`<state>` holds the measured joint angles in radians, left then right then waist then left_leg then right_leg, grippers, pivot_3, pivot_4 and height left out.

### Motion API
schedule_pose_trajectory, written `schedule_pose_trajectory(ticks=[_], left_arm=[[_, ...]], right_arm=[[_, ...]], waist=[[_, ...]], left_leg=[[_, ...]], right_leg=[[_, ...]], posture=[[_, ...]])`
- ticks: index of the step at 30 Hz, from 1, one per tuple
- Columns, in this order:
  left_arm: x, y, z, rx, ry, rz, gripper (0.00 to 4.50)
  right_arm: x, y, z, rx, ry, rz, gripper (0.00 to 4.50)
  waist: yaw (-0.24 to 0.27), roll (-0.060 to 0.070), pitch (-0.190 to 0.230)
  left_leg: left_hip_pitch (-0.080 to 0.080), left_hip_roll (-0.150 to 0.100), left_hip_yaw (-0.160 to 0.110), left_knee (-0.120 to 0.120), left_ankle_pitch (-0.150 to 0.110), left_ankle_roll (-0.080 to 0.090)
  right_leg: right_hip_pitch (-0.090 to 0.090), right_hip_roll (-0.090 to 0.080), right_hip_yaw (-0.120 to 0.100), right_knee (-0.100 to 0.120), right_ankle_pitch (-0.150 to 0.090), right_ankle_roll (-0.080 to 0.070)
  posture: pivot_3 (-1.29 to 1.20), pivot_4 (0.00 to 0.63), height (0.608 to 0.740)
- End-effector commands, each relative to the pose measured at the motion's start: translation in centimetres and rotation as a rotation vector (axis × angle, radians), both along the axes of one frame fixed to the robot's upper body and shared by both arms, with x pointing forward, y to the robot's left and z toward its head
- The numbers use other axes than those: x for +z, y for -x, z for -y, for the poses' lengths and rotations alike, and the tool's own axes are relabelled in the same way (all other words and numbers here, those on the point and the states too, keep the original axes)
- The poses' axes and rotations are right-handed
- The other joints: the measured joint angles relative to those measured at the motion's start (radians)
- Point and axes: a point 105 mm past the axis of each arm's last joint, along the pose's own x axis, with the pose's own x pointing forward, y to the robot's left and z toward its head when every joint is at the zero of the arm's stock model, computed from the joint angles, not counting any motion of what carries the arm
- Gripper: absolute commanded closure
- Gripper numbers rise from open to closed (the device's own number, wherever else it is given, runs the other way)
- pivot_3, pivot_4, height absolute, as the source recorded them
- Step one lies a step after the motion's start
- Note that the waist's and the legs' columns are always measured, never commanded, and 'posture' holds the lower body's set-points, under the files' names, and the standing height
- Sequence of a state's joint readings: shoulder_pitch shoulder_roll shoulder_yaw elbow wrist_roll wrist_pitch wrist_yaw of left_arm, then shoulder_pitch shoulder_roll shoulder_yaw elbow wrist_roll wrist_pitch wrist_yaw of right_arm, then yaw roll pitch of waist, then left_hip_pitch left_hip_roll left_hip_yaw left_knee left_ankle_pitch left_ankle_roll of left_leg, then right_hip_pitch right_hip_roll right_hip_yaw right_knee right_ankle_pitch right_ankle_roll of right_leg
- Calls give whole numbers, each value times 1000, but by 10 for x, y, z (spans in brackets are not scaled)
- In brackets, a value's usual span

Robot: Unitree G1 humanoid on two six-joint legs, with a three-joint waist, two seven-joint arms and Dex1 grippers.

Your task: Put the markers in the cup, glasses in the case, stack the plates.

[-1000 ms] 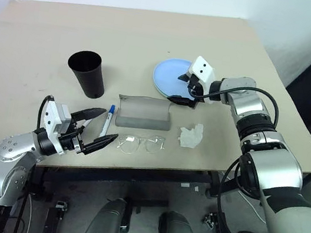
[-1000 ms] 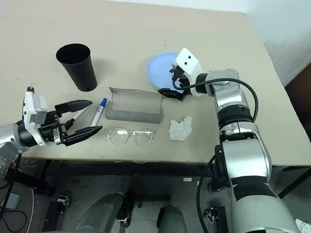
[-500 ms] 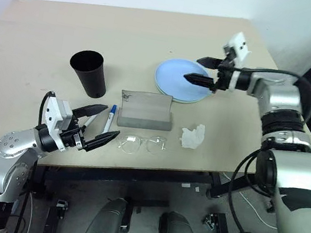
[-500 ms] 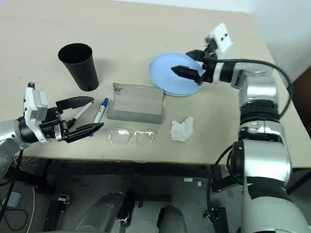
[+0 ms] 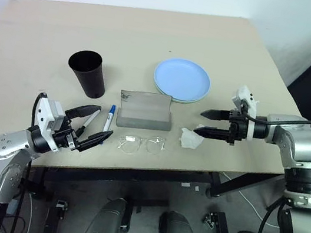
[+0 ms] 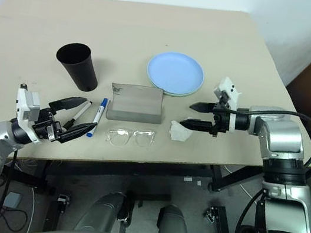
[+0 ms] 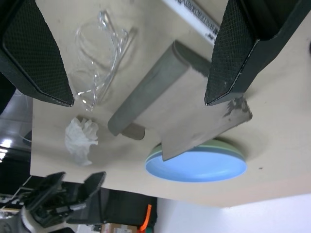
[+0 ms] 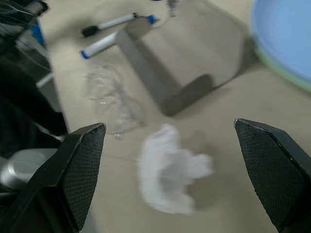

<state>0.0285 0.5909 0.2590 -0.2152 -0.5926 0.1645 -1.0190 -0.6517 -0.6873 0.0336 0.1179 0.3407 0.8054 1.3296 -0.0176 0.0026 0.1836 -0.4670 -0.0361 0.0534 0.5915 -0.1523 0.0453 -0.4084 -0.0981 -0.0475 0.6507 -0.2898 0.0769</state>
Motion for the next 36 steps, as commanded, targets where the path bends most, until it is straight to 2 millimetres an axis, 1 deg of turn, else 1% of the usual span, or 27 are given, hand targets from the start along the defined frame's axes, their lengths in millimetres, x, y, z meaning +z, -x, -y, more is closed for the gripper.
schedule_pose_trajectory(ticks=[1,5,8,11,12,13,16,17,19,22,25,26,28,31,34,36], left_arm=[[7,2,-8,13,-22,42,0],[5,2,-10,13,-25,43,0],[4,2,-11,11,-29,44,0],[2,2,-11,6,-33,45,0],[2,1,-12,5,-34,46,0],[2,1,-12,5,-35,47,0],[1,1,-12,5,-34,49,0],[1,1,-12,5,-34,49,0],[0,2,-12,6,-35,49,0],[-1,2,-12,7,-34,48,0],[-2,2,-11,6,-32,48,0],[-2,2,-11,6,-31,48,0],[-2,2,-11,8,-30,49,0],[-2,2,-12,12,-30,50,0],[-1,1,-12,15,-30,52,0],[1,1,-10,15,-30,56,0]], right_arm=[[-2,7,-3,11,6,6,44],[-20,5,0,-19,64,2,44],[-29,3,3,-21,111,32,636],[-25,3,3,-6,93,52,1630],[-24,2,4,-5,96,59,2023],[-24,2,5,-4,104,65,2305],[-21,1,7,-3,108,70,3393],[-17,1,7,3,100,77,3791],[-10,2,7,11,87,89,4452],[16,-7,6,-19,21,146,4452],[49,-30,5,-122,-104,209,4452],[57,-37,5,-149,-131,223,4452],[65,-48,2,-187,-161,244,4452],[72,-71,-4,-266,-196,256,4452],[63,-100,-11,-375,-172,249,4452],[57,-113,-16,-419,-156,250,4452]], waist=[[3,0,0],[3,0,0],[3,0,0],[3,0,0],[3,0,0],[3,0,0],[3,0,0],[3,0,0],[3,0,0],[3,0,0],[-4,0,0],[-3,0,0],[-2,0,0],[0,0,0],[-3,0,0],[-4,0,0]], left_leg=[[0,0,0,0,0,0],[-1,0,0,0,0,0],[-2,0,1,0,0,0],[-2,0,1,0,0,0],[-2,0,0,0,0,0],[-2,0,0,0,0,0],[-2,0,0,1,0,0],[-2,0,0,1,0,0],[-2,0,0,1,0,0],[-2,0,0,0,0,0],[-2,0,0,1,0,0],[-2,0,0,0,0,0],[-2,0,0,0,0,0],[-2,0,0,0,0,0],[-2,0,1,1,0,0],[-2,0,1,1,0,0]], right_leg=[[0,0,0,-1,0,0],[0,0,0,-3,0,0],[0,0,0,-4,0,0],[0,0,0,-5,0,0],[0,0,0,-5,0,0],[0,0,-1,-5,0,0],[0,0,-1,-4,0,0],[0,0,-1,-4,0,0],[0,-1,-1,-4,0,0],[0,0,-1,-4,0,0],[0,0,0,-4,0,0],[0,0,-1,-4,0,0],[0,0,-1,-4,0,0],[0,0,-1,-4,0,0],[0,0,-1,-4,1,0],[-1,0,-1,-4,1,0]], posture=[[0,150,712],[0,150,712],[0,150,712],[0,150,712],[0,150,712],[0,150,712],[0,150,712],[0,150,712],[0,150,712],[0,150,712],[0,150,712],[0,150,712],[0,150,712],[0,150,712],[0,150,712],[0,150,712]])
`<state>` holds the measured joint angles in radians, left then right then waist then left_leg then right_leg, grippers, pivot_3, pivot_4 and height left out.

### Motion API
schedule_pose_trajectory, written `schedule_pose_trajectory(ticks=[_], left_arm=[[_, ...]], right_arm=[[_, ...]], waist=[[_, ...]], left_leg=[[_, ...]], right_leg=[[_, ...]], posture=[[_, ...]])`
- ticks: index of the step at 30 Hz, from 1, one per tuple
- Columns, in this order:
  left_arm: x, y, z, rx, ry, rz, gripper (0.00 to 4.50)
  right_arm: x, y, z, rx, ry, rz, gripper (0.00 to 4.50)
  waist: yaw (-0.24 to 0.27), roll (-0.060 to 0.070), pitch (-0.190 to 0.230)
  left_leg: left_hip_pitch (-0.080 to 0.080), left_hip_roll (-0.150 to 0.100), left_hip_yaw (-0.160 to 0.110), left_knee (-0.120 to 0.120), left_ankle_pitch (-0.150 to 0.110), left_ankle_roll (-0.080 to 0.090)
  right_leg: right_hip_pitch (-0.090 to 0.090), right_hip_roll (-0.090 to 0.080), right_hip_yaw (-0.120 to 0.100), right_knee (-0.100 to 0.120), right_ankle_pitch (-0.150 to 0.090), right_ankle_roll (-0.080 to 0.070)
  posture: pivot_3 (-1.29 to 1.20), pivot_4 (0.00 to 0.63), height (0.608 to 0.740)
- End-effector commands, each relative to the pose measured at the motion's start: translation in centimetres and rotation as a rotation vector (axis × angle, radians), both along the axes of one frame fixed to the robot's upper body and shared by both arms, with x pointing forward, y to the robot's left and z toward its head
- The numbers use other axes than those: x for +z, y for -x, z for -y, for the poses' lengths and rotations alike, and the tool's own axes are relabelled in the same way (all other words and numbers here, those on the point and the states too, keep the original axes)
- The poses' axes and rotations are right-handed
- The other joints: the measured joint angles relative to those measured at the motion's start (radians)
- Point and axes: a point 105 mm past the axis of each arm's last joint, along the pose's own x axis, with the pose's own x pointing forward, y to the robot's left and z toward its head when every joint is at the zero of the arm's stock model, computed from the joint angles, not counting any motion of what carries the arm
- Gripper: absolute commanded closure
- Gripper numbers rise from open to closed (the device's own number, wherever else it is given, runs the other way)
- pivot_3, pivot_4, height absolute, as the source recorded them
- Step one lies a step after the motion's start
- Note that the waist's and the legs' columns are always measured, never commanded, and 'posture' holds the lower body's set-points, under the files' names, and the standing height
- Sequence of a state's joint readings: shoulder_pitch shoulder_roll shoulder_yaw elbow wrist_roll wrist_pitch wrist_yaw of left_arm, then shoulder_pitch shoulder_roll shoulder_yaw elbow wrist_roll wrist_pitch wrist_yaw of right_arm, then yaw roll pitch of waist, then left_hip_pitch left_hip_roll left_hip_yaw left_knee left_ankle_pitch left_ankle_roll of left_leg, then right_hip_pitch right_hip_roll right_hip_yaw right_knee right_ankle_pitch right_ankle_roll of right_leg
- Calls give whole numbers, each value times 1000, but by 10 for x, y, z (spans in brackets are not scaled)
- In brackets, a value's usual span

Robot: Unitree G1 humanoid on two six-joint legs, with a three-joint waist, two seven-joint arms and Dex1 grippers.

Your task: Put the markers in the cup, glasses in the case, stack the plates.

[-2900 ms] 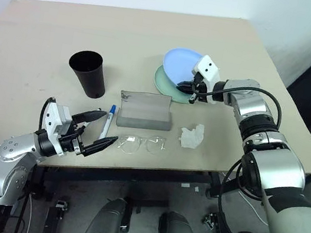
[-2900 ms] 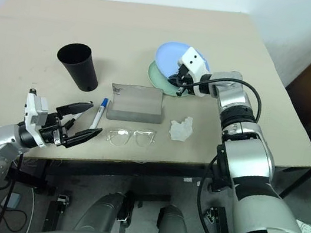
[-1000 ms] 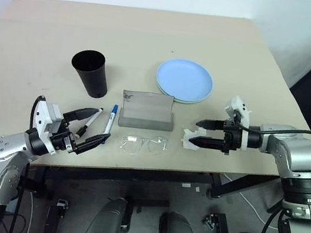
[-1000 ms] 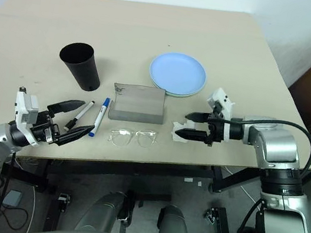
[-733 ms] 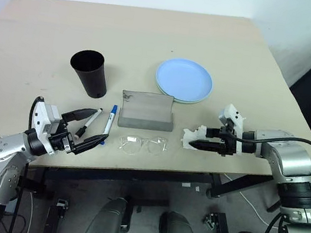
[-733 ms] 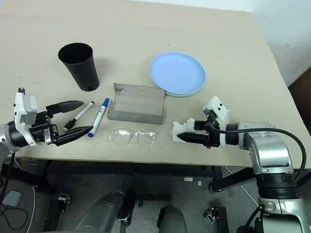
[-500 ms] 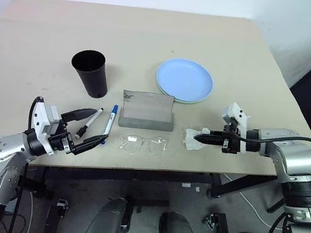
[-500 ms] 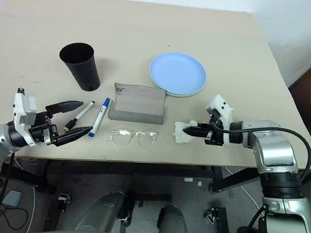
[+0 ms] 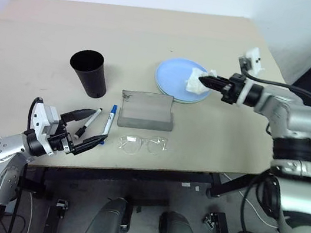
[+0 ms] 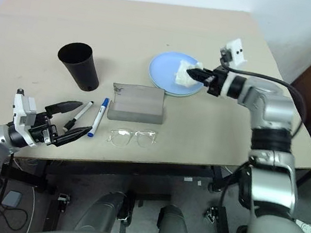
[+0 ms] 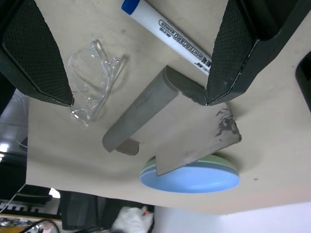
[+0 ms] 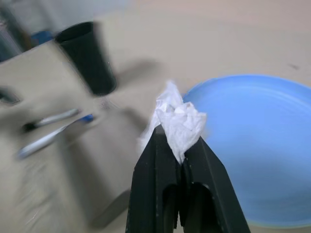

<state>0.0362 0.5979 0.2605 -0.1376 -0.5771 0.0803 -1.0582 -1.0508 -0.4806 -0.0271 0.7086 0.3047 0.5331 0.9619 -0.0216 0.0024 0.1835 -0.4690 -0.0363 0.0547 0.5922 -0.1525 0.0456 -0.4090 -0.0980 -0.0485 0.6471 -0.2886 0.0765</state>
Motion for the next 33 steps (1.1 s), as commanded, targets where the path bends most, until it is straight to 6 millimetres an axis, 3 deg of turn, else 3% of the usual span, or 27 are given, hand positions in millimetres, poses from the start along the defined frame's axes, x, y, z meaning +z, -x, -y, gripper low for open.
schedule_pose_trajectory(ticks=[1,9,12,19,23,27,33], left_arm=[[11,1,1,6,-11,47,0],[17,5,3,35,-15,60,0],[18,7,3,47,-17,59,0],[19,7,2,59,-16,60,0],[20,7,3,61,-14,60,0],[21,7,2,63,-14,60,0],[22,7,0,69,-13,58,0]], right_arm=[[5,-20,-3,-87,21,52,4452],[-6,-35,-20,-142,54,30,4452],[-6,-36,-25,-133,57,32,3884],[-2,-37,-28,-130,63,48,1485],[16,-36,-27,-109,59,110,112],[41,-18,-35,79,33,130,112],[49,30,-58,425,52,58,112]], waist=[[2,0,0],[-2,0,0],[-1,0,0],[-1,0,0],[-1,0,0],[1,1,0],[0,1,0]], left_leg=[[0,0,0,0,0,0],[0,0,0,0,0,0],[0,0,0,0,0,0],[2,0,0,0,0,0],[2,0,0,0,0,0],[2,0,0,-1,0,0],[2,0,-1,-1,0,0]], right_leg=[[0,0,0,0,0,0],[0,1,0,2,1,2],[0,1,0,3,1,2],[0,1,0,5,0,0],[0,1,0,5,0,0],[-1,2,0,5,0,1],[-2,1,1,5,0,1]], posture=[[0,150,712],[0,150,712],[0,150,712],[0,150,712],[0,150,712],[0,150,712],[0,150,712]])
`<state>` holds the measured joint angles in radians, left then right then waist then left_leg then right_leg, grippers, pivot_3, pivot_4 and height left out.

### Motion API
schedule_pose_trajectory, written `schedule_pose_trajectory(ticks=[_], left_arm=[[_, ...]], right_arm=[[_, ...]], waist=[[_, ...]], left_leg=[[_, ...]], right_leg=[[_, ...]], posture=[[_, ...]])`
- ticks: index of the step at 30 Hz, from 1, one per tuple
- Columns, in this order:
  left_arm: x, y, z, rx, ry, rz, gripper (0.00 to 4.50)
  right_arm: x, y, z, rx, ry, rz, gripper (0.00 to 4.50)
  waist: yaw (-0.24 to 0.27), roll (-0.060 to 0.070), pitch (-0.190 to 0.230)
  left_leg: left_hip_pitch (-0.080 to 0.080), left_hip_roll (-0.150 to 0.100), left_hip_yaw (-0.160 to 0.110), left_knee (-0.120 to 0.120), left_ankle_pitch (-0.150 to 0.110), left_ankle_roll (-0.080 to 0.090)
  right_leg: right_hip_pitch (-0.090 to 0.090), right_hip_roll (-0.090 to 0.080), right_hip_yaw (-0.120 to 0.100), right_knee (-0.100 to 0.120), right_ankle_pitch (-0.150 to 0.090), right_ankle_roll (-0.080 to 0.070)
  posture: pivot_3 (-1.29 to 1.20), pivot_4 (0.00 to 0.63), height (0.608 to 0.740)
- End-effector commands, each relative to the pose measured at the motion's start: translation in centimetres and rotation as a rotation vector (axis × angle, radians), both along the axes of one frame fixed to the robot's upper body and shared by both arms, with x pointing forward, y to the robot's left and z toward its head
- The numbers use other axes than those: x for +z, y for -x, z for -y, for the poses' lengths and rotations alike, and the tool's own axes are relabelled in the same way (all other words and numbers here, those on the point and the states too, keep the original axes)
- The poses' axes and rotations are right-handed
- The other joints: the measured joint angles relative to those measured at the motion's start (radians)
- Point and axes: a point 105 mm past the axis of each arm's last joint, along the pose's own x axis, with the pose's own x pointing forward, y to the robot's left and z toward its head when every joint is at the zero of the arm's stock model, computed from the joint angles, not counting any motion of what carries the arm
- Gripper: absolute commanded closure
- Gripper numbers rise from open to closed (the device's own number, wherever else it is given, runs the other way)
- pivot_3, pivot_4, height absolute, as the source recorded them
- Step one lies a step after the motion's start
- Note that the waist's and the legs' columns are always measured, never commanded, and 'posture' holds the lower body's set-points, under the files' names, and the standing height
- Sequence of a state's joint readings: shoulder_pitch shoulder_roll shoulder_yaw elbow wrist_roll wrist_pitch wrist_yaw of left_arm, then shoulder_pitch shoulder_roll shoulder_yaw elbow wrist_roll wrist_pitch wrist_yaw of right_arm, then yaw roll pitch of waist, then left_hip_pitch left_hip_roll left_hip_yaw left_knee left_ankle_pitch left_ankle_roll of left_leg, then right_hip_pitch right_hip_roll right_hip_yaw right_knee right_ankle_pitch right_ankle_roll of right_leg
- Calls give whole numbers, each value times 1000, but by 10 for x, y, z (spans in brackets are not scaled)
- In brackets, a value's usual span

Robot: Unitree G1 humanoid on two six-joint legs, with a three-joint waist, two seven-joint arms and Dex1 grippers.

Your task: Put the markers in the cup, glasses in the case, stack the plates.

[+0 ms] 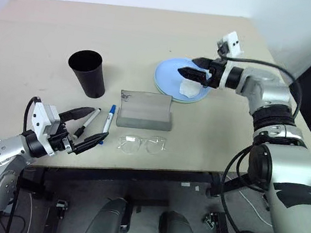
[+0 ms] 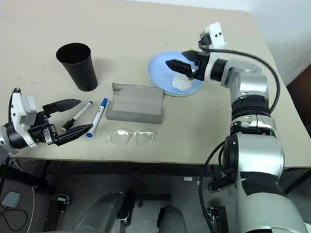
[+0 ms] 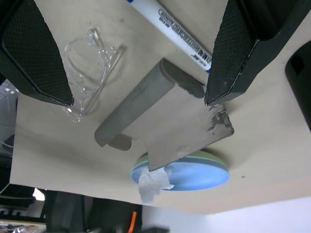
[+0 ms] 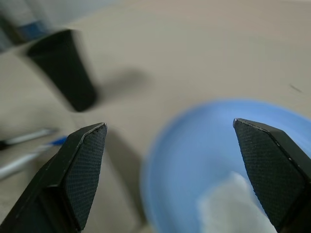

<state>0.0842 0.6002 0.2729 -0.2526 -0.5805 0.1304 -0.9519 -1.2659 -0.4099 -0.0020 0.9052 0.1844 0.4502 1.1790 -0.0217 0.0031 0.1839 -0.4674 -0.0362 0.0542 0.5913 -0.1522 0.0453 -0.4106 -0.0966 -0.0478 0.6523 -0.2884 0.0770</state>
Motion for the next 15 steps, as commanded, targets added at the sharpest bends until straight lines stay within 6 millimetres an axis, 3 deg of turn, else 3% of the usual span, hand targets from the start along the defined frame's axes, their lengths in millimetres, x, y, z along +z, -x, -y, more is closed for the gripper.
schedule_pose_trajectory(ticks=[1,6,15], left_arm=[[14,3,-5,7,-9,49,0],[14,8,-11,12,-16,37,0],[7,12,-14,12,-24,25,0]], right_arm=[[13,37,-17,236,14,-22,112],[-9,86,-34,518,135,-90,112],[-51,116,-61,705,328,-236,112]], waist=[[1,0,0],[2,0,0],[2,0,0]], left_leg=[[0,0,0,0,0,0],[0,0,0,-1,0,0],[-3,0,1,-2,0,0]], right_leg=[[0,0,0,0,0,0],[-1,0,0,0,0,-1],[-4,-1,1,0,0,-2]], posture=[[0,150,712],[0,150,712],[0,150,712]])
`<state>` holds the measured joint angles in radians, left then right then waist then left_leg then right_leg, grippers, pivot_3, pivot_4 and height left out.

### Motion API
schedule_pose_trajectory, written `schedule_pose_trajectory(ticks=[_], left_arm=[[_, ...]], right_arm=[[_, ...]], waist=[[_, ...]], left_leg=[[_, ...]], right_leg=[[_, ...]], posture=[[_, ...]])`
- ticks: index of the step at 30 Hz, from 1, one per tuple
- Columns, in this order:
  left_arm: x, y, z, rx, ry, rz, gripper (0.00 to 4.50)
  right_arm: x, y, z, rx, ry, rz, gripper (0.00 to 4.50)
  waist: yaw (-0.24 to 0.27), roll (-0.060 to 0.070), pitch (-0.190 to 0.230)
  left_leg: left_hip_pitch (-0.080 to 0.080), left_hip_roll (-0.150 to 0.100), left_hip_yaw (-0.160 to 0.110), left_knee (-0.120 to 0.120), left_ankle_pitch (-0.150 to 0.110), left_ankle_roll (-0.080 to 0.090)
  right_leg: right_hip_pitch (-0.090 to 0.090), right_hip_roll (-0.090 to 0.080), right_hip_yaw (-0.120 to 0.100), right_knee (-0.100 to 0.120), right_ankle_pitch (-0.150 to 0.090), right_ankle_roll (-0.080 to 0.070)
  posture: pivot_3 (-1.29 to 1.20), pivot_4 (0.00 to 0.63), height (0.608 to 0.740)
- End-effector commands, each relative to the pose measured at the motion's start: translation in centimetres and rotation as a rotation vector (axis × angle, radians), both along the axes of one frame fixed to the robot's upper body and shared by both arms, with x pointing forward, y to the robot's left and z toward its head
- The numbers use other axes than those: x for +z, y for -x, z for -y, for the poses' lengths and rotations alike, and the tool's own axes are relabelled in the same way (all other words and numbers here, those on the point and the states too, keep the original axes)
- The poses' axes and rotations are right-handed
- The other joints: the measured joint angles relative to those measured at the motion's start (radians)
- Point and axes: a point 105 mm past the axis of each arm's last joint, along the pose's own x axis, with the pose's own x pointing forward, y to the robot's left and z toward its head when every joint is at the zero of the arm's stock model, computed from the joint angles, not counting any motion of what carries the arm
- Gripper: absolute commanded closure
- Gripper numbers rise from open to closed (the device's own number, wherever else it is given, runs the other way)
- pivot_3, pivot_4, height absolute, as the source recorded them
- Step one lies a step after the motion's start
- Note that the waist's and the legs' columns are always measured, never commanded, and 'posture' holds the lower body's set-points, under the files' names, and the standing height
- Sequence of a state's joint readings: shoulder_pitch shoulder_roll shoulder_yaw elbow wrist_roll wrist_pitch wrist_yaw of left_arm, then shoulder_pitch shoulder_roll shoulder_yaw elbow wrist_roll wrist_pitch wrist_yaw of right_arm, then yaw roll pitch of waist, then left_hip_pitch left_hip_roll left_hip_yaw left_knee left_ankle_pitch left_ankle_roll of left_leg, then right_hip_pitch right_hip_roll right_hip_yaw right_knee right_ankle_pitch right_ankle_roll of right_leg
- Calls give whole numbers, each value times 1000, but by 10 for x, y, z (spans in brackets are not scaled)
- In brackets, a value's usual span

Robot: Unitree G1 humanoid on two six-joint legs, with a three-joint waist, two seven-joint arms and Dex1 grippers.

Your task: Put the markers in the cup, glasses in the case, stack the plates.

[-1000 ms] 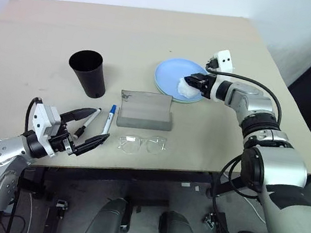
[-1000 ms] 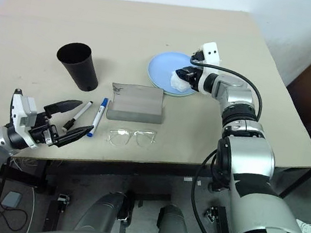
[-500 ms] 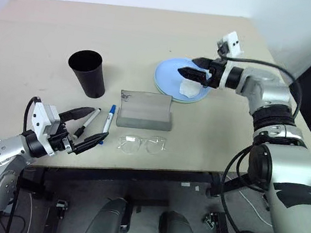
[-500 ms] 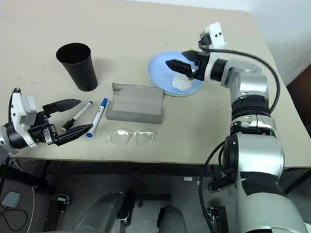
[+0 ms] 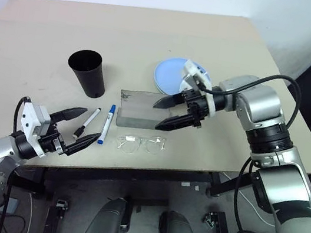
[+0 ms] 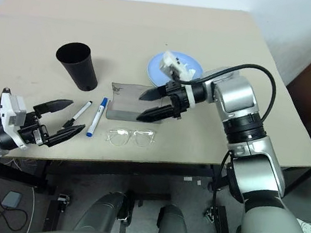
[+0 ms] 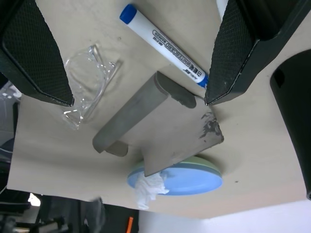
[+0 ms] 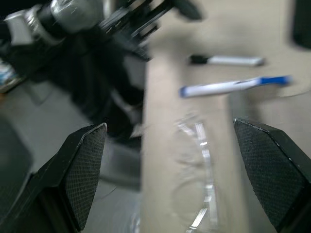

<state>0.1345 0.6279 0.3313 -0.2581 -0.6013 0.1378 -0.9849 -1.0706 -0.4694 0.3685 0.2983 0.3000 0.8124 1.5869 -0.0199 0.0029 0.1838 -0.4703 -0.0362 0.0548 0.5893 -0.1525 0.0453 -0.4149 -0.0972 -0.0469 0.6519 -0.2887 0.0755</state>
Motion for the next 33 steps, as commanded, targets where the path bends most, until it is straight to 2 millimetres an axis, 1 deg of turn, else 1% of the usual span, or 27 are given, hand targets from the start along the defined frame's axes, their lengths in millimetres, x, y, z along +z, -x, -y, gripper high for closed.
schedule_pose_trajectory(ticks=[1,6,10,14,21,30,33], left_arm=[[7,3,1,-7,-5,43,0],[6,4,4,-10,-4,42,0],[8,3,8,-15,-5,45,0],[10,2,11,-20,-9,50,0],[7,2,10,-28,-12,45,0],[3,1,10,-36,-15,38,0],[2,0,11,-36,-13,39,0]], right_arm=[[-10,9,-9,67,68,-2,112],[-31,7,-15,61,162,-26,112],[-42,2,-24,30,214,-34,112],[-53,-4,-28,12,265,-14,112],[-61,-4,-34,12,288,-8,112],[-61,-2,-37,30,289,5,112],[-62,-2,-38,35,292,11,712]], waist=[[0,0,0],[0,-1,0],[-1,-1,0],[-1,-1,0],[-1,-1,-1],[0,-1,-1],[-1,-1,-1]], left_leg=[[0,0,0,0,0,0],[-9,0,0,2,0,0],[-9,0,1,2,0,0],[-8,0,1,2,0,0],[-8,0,1,3,0,0],[-8,0,1,3,0,0],[-8,0,1,3,0,0]], right_leg=[[0,0,0,0,0,0],[-8,0,0,0,1,0],[-8,0,1,0,1,1],[-8,0,1,2,2,1],[-9,0,0,3,3,1],[-9,1,0,3,3,1],[-9,1,0,4,3,1]], posture=[[0,150,712],[0,150,712],[0,150,712],[0,150,712],[0,150,712],[0,150,712],[0,150,712]])
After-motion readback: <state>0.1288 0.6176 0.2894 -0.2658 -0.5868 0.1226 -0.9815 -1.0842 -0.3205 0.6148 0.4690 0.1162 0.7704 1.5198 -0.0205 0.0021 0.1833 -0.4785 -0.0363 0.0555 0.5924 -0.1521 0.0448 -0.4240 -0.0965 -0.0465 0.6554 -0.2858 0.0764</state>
